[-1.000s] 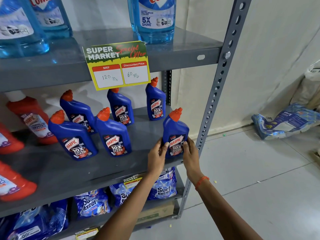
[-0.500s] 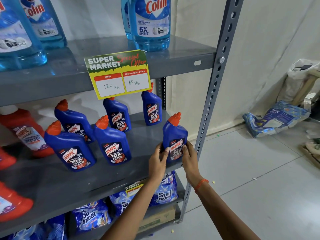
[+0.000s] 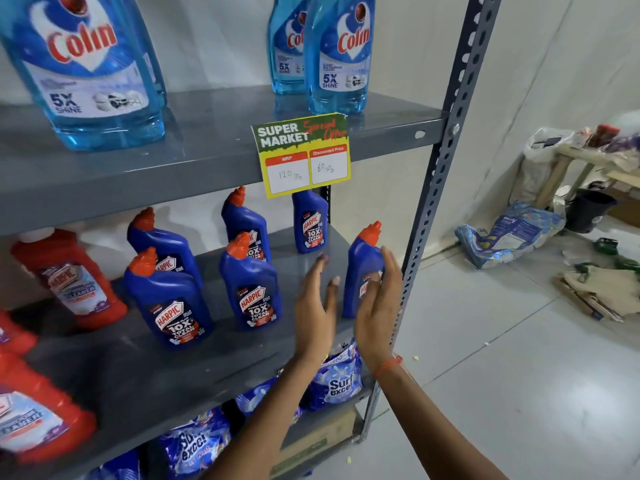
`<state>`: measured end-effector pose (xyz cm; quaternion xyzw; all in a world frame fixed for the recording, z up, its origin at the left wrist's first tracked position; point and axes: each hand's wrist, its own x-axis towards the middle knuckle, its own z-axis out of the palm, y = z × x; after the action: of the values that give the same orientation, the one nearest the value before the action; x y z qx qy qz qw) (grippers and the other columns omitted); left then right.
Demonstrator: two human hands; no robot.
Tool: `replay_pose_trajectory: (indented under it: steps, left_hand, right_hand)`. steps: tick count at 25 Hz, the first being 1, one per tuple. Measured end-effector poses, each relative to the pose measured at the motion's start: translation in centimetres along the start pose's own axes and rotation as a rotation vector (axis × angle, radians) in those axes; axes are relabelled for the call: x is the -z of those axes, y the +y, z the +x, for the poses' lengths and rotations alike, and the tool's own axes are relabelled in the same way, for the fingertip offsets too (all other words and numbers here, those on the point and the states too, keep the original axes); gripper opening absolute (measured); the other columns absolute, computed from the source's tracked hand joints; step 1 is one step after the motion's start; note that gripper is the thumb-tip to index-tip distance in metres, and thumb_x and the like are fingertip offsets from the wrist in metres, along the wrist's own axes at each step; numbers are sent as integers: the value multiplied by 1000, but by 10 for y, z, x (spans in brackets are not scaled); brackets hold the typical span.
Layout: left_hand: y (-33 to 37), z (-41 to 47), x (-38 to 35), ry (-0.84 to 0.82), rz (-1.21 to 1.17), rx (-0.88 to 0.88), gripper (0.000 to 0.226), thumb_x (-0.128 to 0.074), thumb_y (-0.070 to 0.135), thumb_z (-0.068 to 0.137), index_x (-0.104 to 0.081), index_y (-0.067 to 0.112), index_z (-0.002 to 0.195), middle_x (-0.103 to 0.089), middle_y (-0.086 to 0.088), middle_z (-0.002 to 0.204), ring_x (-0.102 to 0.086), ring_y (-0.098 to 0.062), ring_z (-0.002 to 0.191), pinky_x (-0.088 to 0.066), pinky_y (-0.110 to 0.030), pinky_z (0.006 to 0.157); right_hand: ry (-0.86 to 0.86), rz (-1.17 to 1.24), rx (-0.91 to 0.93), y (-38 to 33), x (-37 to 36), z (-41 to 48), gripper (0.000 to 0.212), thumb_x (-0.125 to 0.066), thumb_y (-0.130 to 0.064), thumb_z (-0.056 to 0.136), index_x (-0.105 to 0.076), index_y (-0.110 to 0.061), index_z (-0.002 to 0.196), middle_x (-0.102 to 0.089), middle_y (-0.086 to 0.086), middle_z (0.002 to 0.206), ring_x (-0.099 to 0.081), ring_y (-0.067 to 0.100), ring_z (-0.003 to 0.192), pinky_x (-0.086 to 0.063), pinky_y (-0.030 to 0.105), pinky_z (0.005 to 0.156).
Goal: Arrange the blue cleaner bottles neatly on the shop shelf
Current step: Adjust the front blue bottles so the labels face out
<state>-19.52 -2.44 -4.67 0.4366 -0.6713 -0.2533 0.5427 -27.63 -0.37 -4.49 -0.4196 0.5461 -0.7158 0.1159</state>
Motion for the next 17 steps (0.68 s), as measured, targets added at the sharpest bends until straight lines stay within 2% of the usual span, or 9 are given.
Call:
replay_pose_trajectory:
  steps: [1, 4, 5, 8, 10, 12, 13, 15, 17]
  left_hand:
    - [2, 3, 12, 64, 28, -63, 43, -53, 19, 90, -44, 10, 132, -47, 2, 136, -40, -4, 127, -30, -4, 103]
    - [0, 11, 49, 226, 112, -97, 47, -52, 21, 90, -40, 7, 134, -49, -12, 139, -45, -18, 130, -38, -22, 107]
    - [-3, 13, 59, 264, 148, -90, 49, -50, 24, 91, -37, 8, 136, -48, -14, 140, -44, -21, 131, -39, -28, 107]
    - [-32, 17, 88, 362, 318, -13, 60, -49, 33, 91, -27, 9, 141, -37, -16, 148, -34, -23, 138, -33, -32, 111]
    - [-57, 11, 102, 300, 236, 178, 65, -48, 38, 90, -23, 8, 143, -33, -16, 150, -32, -24, 139, -32, -36, 112]
    - [-77, 4, 107, 144, 62, 403, 58, -48, 36, 91, -31, 9, 139, -43, -16, 144, -43, -25, 131, -38, -34, 106]
    - [-85, 0, 109, 69, 21, 479, 53, -49, 34, 91, -37, 9, 136, -49, -15, 139, -49, -24, 124, -41, -32, 99]
    - [-91, -5, 112, -2, 4, 527, 47, -52, 30, 91, -43, 8, 132, -55, -13, 132, -54, -19, 114, -42, -28, 90]
    - [-92, -5, 114, -6, 18, 531, 44, -55, 26, 90, -46, 7, 128, -58, -15, 128, -56, -21, 112, -44, -29, 90]
  right_hand:
    - [-24, 9, 45, -13, -11, -2, 38, -36, -11, 96, -40, -9, 134, -44, 5, 141, -39, 11, 131, -32, 15, 108]
    - [-110, 38, 99, -35, -49, -7, 38, -39, -3, 94, -43, -8, 131, -47, 2, 137, -42, 10, 129, -35, 19, 107]
    - [-147, 49, 105, -35, -60, -8, 37, -39, -4, 94, -43, -8, 131, -47, 3, 136, -43, 12, 128, -36, 20, 107]
    - [-363, 39, -10, -16, -90, -17, 38, -37, -16, 96, -37, -11, 134, -44, 12, 140, -42, 20, 129, -37, 29, 107]
    - [-551, 4, -189, 6, -101, -25, 37, -37, -27, 97, -40, -13, 131, -49, 12, 136, -47, 23, 125, -41, 33, 100]
    - [-686, 15, -340, 25, -104, -31, 35, -39, -35, 96, -46, -14, 123, -59, 12, 122, -56, 28, 113, -47, 36, 87]
    - [-723, 18, -372, 32, -104, -32, 36, -41, -37, 95, -47, -14, 121, -61, 13, 119, -59, 29, 109, -49, 39, 86]
    - [-767, 21, -378, 38, -101, -30, 38, -44, -38, 94, -46, -13, 122, -62, 14, 118, -60, 28, 107, -51, 40, 87]
    - [-810, 20, -356, 34, -97, -26, 37, -44, -35, 94, -47, -13, 123, -62, 10, 114, -61, 23, 102, -53, 29, 81]
